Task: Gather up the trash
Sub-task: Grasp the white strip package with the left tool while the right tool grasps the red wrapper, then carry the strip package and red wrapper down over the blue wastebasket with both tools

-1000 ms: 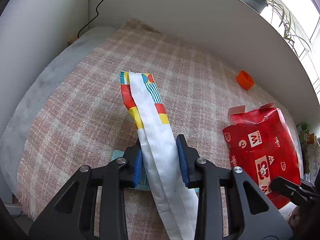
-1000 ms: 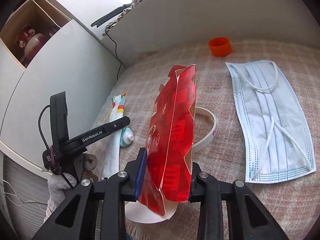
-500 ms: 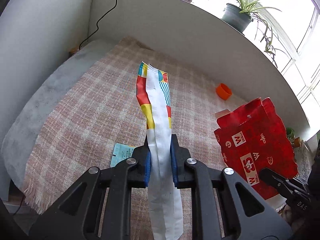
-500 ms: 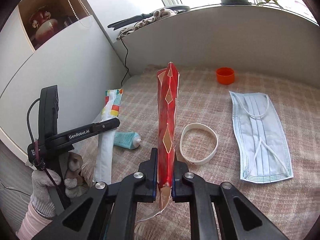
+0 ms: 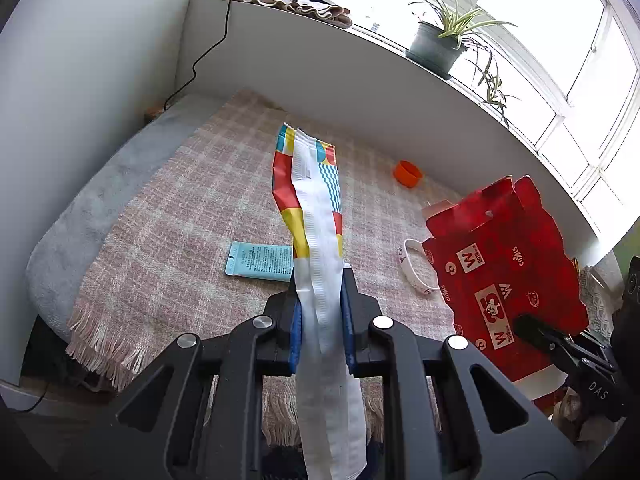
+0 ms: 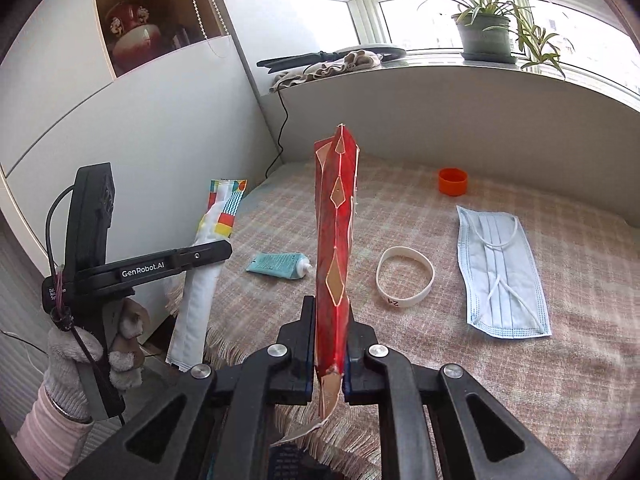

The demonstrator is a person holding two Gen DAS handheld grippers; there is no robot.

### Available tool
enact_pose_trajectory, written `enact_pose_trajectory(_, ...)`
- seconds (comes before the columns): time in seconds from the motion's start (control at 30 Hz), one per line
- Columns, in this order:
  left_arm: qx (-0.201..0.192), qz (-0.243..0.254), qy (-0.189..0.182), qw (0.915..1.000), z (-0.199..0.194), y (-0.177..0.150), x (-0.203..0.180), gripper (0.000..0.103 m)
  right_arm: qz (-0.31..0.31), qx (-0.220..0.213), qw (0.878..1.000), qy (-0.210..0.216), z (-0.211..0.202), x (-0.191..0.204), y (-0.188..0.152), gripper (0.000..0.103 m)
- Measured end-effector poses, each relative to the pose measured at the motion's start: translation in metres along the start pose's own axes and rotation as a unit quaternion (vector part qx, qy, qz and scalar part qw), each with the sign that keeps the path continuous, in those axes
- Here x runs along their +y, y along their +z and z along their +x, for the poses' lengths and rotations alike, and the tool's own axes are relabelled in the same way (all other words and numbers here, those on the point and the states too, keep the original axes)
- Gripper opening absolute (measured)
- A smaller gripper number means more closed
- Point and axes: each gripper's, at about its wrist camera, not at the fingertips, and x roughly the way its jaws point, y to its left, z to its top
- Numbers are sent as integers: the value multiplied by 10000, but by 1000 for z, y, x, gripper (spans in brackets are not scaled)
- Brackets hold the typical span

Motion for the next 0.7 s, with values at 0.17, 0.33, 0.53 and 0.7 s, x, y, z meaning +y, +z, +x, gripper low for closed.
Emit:
enact_pose_trajectory(0.17,-27,27,-6,10000,-20,-21,2,15,46,2,9999,138,-14,6,-18,8)
enact_pose_trajectory(0.33,-30,105,97,9999,-35,-43,1,15,104,35,9994,331,-24,13,-36,8)
enact_pose_trajectory(0.53,29,19,68,10000,-43,-66,6,15,117,161,9987,479,-27,27,-56,8)
enact_pose_trajectory(0.7,128,-77,69,9999,-47,-86,17,15,66,278,9980,567,-30,39,-72,8)
